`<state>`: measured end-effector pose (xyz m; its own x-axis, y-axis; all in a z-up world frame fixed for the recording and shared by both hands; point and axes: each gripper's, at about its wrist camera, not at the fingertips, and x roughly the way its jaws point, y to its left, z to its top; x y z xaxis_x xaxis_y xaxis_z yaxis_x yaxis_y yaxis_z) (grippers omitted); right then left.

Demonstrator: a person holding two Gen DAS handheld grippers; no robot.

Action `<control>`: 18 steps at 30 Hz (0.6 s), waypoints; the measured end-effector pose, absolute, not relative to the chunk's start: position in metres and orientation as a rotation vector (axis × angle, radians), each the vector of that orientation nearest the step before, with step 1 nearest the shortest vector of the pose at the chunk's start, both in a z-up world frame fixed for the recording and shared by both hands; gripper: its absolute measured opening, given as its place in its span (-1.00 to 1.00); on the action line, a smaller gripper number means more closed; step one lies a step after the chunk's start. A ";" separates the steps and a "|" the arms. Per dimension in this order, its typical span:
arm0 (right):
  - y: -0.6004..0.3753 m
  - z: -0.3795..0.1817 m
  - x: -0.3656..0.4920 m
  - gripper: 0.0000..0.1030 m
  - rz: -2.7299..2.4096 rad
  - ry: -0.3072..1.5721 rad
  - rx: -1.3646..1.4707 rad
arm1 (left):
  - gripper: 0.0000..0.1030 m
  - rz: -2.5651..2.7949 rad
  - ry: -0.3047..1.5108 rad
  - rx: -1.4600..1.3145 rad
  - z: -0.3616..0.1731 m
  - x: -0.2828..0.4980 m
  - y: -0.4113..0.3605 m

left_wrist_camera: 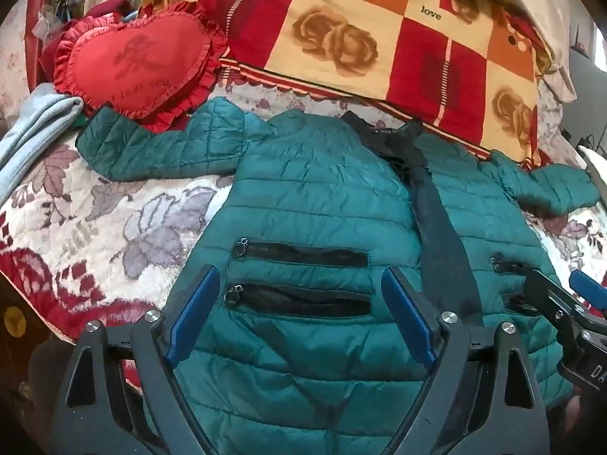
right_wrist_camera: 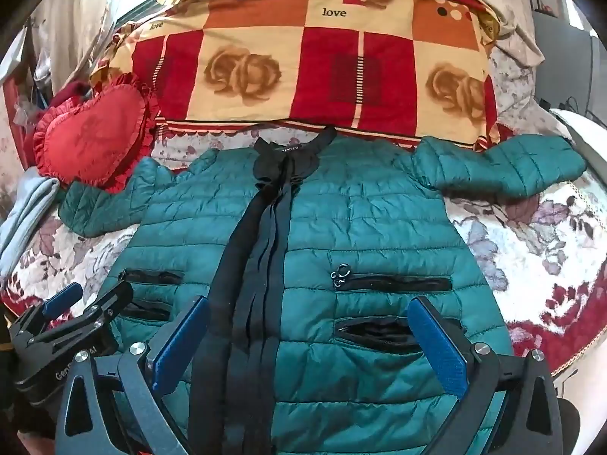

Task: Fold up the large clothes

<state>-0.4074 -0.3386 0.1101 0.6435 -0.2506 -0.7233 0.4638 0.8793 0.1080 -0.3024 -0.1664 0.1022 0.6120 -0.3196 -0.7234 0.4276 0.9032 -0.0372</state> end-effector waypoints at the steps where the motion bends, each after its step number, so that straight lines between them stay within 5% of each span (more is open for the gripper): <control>1: -0.337 0.110 -0.410 1.00 -0.411 0.775 0.305 | 0.70 -0.437 0.807 0.144 0.102 -0.303 -0.167; 18: -0.335 0.109 -0.404 1.00 -0.426 0.768 0.282 | 0.70 -0.440 0.811 0.143 0.098 -0.307 -0.167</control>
<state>-0.4043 -0.3352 0.1091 0.6408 -0.2669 -0.7198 0.4685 0.8787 0.0913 -0.3072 -0.1668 0.0976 0.6040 -0.3250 -0.7278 0.4329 0.9004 -0.0428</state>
